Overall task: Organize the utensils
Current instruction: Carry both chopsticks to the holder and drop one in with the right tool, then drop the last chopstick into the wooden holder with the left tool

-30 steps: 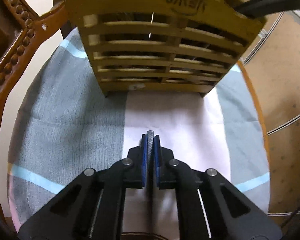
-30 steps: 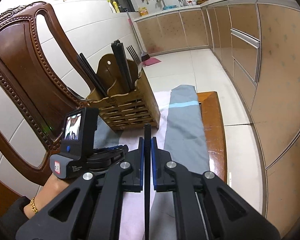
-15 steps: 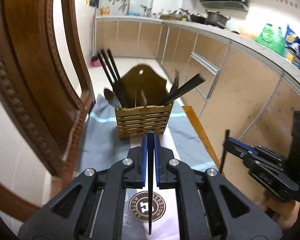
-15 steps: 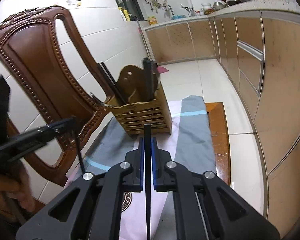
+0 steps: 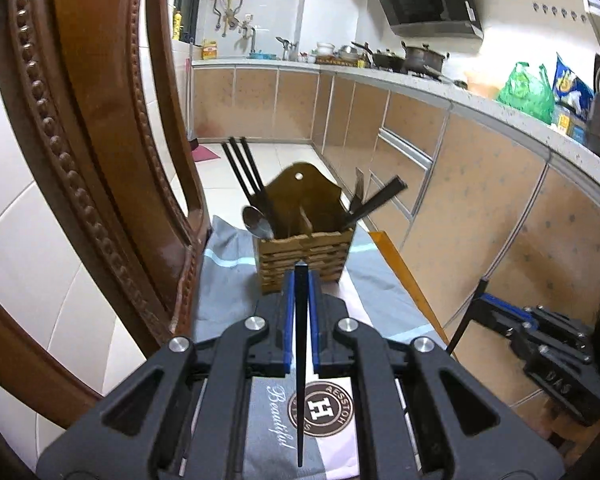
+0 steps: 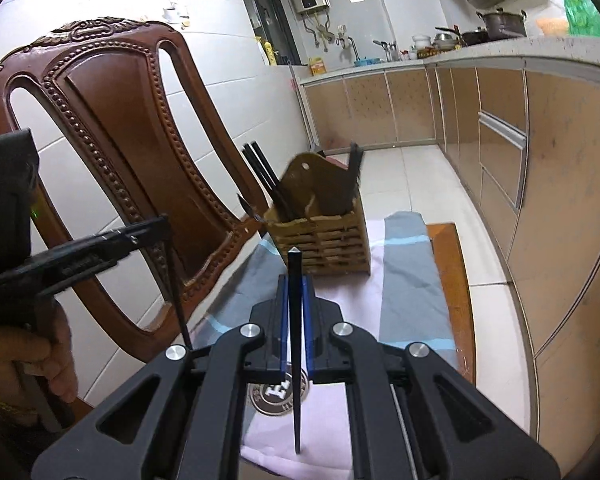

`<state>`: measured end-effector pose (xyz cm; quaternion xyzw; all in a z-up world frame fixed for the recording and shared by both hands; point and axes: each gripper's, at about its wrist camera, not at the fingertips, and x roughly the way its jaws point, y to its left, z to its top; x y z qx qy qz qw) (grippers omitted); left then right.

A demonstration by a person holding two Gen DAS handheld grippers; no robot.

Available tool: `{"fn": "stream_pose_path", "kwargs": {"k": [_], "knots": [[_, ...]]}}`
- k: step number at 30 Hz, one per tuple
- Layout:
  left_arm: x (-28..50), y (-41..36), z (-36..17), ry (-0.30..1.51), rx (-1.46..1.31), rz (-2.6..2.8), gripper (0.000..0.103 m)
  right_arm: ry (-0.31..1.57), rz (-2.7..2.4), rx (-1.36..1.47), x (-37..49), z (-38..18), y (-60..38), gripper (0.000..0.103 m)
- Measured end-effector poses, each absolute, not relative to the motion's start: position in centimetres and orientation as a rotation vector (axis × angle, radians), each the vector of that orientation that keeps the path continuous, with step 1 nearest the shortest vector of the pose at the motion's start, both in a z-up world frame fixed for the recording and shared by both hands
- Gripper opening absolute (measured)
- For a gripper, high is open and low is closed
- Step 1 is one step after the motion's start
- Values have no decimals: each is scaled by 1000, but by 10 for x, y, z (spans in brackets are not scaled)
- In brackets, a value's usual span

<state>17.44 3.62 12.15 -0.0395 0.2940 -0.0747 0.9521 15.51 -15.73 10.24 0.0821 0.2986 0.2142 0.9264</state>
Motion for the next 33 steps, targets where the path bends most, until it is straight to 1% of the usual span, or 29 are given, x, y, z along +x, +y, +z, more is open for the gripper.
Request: {"fn": "stream_pose_path", "kwargs": {"k": [3,11,13,15,18,22,26,27,28,29,30,32,33], "knots": [[174,51,127,579,-124,-153,6,581,435,153,164,126,-144,7],[165,78,146,507,-185,-151,6,397,361,79,226,226,-111,7],[166,78,146,506,-185,-148,6,347,320,78,248,242,-106,7],[167,79,144,505,-186,-148,6,322,272,87,267,248,-106,7],[168,79,143,505,-189,-151,6,310,192,138,302,239,-109,7],[169,78,140,507,-187,-148,6,313,137,172,332,206,-113,7],[175,79,134,524,-189,-132,6,430,158,219,348,147,-116,8],[175,80,133,526,-191,-127,6,453,171,230,346,136,-119,10],[175,80,133,527,-194,-125,6,467,191,245,341,128,-123,14],[176,80,133,529,-196,-124,6,477,224,273,328,120,-131,29],[176,82,133,527,-202,-121,6,475,235,284,318,117,-135,57],[177,83,132,525,-212,-112,6,450,253,310,277,109,-153,82],[177,83,132,522,-220,-106,6,445,261,302,257,104,-157,86]]}}
